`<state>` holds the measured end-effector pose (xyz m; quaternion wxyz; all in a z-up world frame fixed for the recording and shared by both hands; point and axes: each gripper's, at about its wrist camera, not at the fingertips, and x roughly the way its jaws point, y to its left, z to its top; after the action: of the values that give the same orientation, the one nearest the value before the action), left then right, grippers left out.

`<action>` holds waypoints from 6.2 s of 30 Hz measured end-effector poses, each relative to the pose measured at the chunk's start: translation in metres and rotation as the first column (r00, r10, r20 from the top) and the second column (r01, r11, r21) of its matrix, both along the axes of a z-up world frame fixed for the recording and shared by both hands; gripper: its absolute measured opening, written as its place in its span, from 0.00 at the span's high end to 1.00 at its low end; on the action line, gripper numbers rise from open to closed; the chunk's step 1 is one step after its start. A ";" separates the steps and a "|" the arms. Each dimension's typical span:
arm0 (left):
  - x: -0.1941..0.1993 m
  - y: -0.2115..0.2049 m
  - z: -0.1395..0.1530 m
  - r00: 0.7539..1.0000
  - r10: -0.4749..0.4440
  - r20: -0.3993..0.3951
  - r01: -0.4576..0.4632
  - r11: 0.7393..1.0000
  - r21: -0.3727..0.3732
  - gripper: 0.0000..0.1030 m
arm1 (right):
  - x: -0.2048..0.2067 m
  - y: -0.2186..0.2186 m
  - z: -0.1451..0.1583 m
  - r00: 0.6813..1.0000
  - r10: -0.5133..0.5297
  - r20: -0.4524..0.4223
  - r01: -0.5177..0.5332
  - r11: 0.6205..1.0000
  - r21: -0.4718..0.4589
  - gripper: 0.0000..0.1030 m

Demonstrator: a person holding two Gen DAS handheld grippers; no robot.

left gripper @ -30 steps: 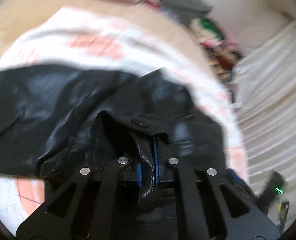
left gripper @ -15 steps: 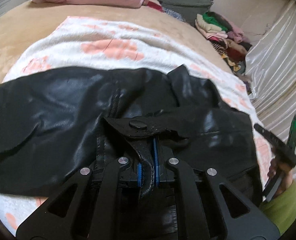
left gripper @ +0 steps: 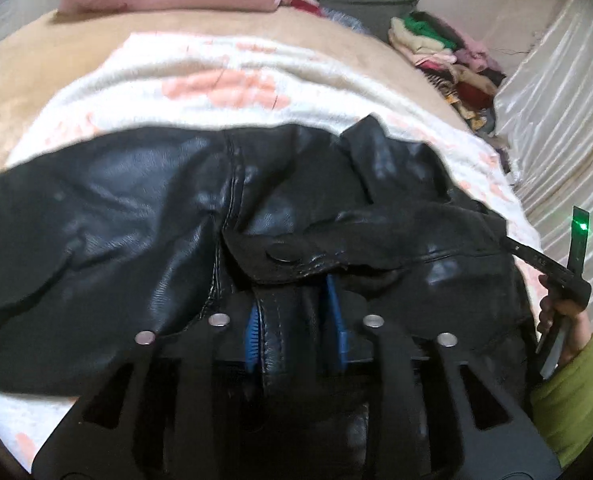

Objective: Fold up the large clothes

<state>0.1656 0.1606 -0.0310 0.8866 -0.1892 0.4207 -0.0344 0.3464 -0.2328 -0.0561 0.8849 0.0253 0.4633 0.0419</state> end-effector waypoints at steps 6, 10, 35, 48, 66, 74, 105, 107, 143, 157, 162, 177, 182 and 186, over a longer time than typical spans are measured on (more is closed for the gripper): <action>-0.028 0.005 0.039 0.995 0.054 0.084 -0.059 0.996 0.061 0.71 | -0.053 0.013 0.028 0.995 0.075 0.070 -0.077 0.997 0.027 0.42; -0.039 -0.012 0.054 0.996 0.020 0.090 -0.028 0.995 0.094 0.63 | -0.082 0.025 0.037 0.989 0.106 0.101 -0.108 0.994 0.009 0.37; -0.036 -0.053 -0.005 0.996 -0.043 -0.074 0.055 0.982 0.183 0.39 | -0.114 0.051 0.015 0.994 0.109 0.000 -0.109 0.993 0.048 0.14; -0.058 -0.044 0.016 0.999 0.026 -0.043 -0.018 0.983 0.182 0.09 | -0.137 0.074 0.049 0.986 0.150 0.072 -0.155 0.986 0.064 0.04; -0.084 -0.012 0.041 0.993 0.119 0.013 -0.120 0.979 0.166 0.09 | -0.142 0.139 0.082 0.957 0.256 0.135 -0.265 0.962 0.060 0.04; -0.097 0.007 0.048 0.988 0.155 0.028 -0.157 0.975 0.158 0.09 | -0.142 0.169 0.095 0.943 0.291 0.159 -0.304 0.951 0.064 0.04; -0.147 0.106 0.050 0.931 0.362 0.044 -0.365 0.923 0.121 0.09 | -0.134 0.302 0.106 0.850 0.495 0.179 -0.510 0.859 0.048 0.04; -0.151 0.115 0.047 0.924 0.381 0.038 -0.383 0.915 0.125 0.09 | -0.135 0.311 0.104 0.843 0.507 0.177 -0.522 0.851 0.047 0.04; -0.198 0.243 -0.022 0.692 0.717 -0.080 -0.721 0.688 -0.081 0.09 | -0.153 0.416 0.039 0.732 0.677 0.073 -0.681 0.732 0.034 0.04; -0.203 0.259 -0.002 0.632 0.774 0.038 -0.766 0.631 -0.124 0.96 | -0.146 0.369 0.033 0.797 0.601 0.060 -0.603 0.792 0.094 0.04; -0.204 0.239 0.038 0.650 0.745 0.149 -0.740 0.665 -0.099 0.99 | -0.147 0.332 0.043 0.828 0.555 0.082 -0.560 0.824 0.085 0.04; -0.175 0.157 0.155 0.729 0.571 0.378 -0.610 0.792 -0.018 1.00 | -0.141 0.224 0.072 0.914 0.381 0.136 -0.400 0.903 0.159 0.04; -0.167 0.125 0.175 0.752 0.508 0.420 -0.567 0.824 0.020 1.00 | -0.143 0.198 0.085 0.920 0.347 0.180 -0.379 0.906 0.189 0.04; -0.155 0.095 0.188 0.780 0.440 0.446 -0.515 0.856 0.056 1.00 | -0.143 0.173 0.092 0.934 0.298 0.199 -0.338 0.916 0.216 0.04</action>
<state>0.0105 0.2554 0.1567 0.9478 -0.1998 0.1607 0.1894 0.2035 -0.0601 0.0356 0.8908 0.0558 0.3789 0.2446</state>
